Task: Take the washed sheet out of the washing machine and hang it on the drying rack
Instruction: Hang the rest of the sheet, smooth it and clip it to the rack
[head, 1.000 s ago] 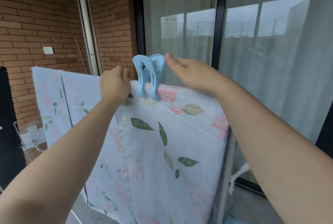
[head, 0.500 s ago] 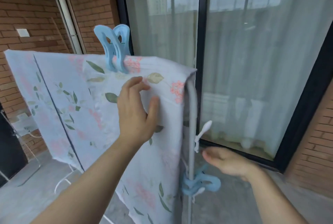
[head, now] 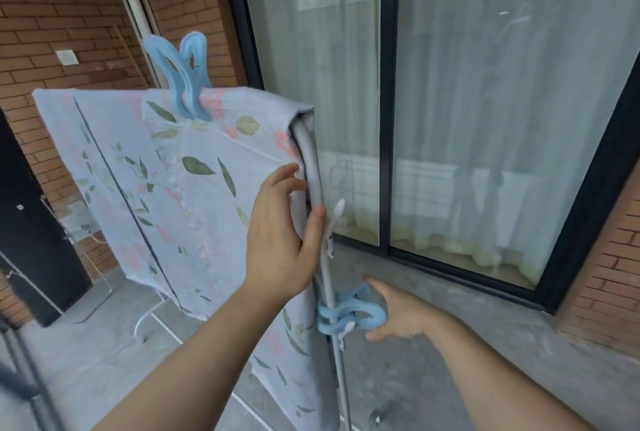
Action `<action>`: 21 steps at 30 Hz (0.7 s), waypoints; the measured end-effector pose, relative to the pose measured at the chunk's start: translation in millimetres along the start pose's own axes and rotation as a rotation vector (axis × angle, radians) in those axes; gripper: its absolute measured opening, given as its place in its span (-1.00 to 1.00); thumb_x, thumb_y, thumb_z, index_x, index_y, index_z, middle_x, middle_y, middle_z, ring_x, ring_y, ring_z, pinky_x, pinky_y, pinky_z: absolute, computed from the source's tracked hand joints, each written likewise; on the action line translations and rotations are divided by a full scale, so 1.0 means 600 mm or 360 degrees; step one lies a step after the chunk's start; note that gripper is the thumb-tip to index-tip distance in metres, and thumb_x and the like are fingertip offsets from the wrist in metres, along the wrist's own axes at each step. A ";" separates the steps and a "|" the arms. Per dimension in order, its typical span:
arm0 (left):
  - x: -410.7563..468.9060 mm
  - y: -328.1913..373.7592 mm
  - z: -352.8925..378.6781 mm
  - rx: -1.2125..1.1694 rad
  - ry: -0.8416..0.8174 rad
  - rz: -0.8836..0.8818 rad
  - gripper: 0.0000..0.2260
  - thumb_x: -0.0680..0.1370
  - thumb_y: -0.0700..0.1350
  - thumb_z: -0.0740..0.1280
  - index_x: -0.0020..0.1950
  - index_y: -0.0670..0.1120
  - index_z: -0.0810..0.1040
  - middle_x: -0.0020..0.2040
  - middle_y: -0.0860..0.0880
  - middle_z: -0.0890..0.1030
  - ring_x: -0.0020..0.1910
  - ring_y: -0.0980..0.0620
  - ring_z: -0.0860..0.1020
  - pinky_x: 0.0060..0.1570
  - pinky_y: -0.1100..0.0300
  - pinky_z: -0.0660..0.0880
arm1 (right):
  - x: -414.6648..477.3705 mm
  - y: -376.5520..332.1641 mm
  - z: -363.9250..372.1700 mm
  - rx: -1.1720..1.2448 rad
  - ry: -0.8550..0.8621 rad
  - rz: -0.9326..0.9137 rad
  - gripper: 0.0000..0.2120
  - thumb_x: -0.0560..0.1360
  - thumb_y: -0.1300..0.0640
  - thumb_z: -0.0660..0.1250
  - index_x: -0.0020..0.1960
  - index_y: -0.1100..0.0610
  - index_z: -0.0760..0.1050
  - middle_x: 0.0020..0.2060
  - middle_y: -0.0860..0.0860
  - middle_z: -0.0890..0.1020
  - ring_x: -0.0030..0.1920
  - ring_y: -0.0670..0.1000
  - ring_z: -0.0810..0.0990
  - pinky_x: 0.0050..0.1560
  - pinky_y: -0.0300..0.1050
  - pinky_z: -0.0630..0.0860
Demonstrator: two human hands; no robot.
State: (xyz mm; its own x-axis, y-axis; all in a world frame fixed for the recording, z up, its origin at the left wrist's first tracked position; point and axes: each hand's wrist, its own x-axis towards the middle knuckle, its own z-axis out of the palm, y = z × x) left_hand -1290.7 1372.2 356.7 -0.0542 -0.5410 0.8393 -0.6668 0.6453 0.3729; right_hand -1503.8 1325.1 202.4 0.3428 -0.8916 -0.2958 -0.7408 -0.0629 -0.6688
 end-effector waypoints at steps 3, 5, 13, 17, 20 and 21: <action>-0.001 0.010 0.006 0.0068 -0.0012 -0.0034 -0.73 0.56 -0.19 0.36 0.22 -0.22 0.45 0.39 -0.10 0.41 0.42 0.00 0.37 0.29 0.00 0.40 | 0.015 0.009 0.000 0.0107 0.0055 -0.0064 0.12 0.30 0.00 0.62 0.61 -0.10 -0.05 0.56 -0.07 0.13 0.50 -0.05 0.22 0.43 -0.17 0.25; -0.001 0.019 0.010 0.0122 -0.0019 -0.0036 -0.73 0.55 -0.20 0.36 0.22 -0.23 0.45 0.38 -0.11 0.42 0.43 0.00 0.36 0.28 -0.01 0.41 | 0.022 0.016 0.000 0.0107 0.0061 -0.0098 0.03 0.31 0.03 0.62 0.58 -0.08 0.07 0.52 -0.07 0.17 0.47 -0.04 0.26 0.36 -0.20 0.30; -0.017 0.056 0.034 0.0375 0.0015 0.0116 -0.81 0.51 -0.24 0.38 0.09 -0.25 0.50 0.15 -0.10 0.52 0.21 -0.08 0.48 0.12 -0.06 0.42 | 0.039 0.034 -0.033 -0.0124 0.0219 -0.0200 -0.51 0.23 -0.04 0.63 0.00 -0.10 0.41 -0.06 -0.10 0.59 -0.09 -0.08 0.59 -0.04 -0.07 0.56; -0.028 0.087 0.071 0.0355 -0.0028 0.0294 -0.85 0.47 -0.28 0.39 0.02 -0.22 0.52 0.02 -0.08 0.55 0.06 -0.07 0.51 -0.01 -0.01 0.40 | 0.043 0.032 -0.061 -0.0239 0.0312 -0.0273 -0.58 0.26 -0.04 0.61 -0.10 -0.04 0.38 -0.18 -0.10 0.57 -0.22 -0.08 0.55 -0.19 -0.08 0.51; -0.033 0.100 0.124 0.0254 -0.0245 0.0429 -0.84 0.46 -0.30 0.39 0.00 -0.19 0.51 -0.03 -0.06 0.54 -0.03 -0.05 0.51 -0.06 0.03 0.39 | 0.041 0.039 -0.080 -0.0241 0.0288 -0.0356 -0.58 0.21 -0.12 0.57 -0.14 -0.07 0.37 -0.25 -0.10 0.55 -0.24 -0.06 0.55 -0.24 -0.02 0.55; -0.034 0.099 0.145 0.0246 -0.0321 0.0417 -0.84 0.46 -0.29 0.39 0.00 -0.17 0.50 -0.03 -0.04 0.53 -0.05 -0.04 0.50 -0.07 0.06 0.37 | 0.040 0.046 -0.087 -0.0250 0.0315 -0.0369 -0.59 0.21 -0.14 0.55 -0.16 -0.07 0.37 -0.28 -0.10 0.53 -0.27 -0.06 0.54 -0.29 -0.05 0.51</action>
State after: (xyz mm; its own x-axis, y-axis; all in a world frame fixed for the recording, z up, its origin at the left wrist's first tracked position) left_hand -1394.1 1374.6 327.3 -0.3732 -0.4737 0.7977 -0.7147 0.6951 0.0784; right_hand -1546.4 1278.5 212.7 0.4049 -0.9144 0.0000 -0.7415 -0.3284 -0.5851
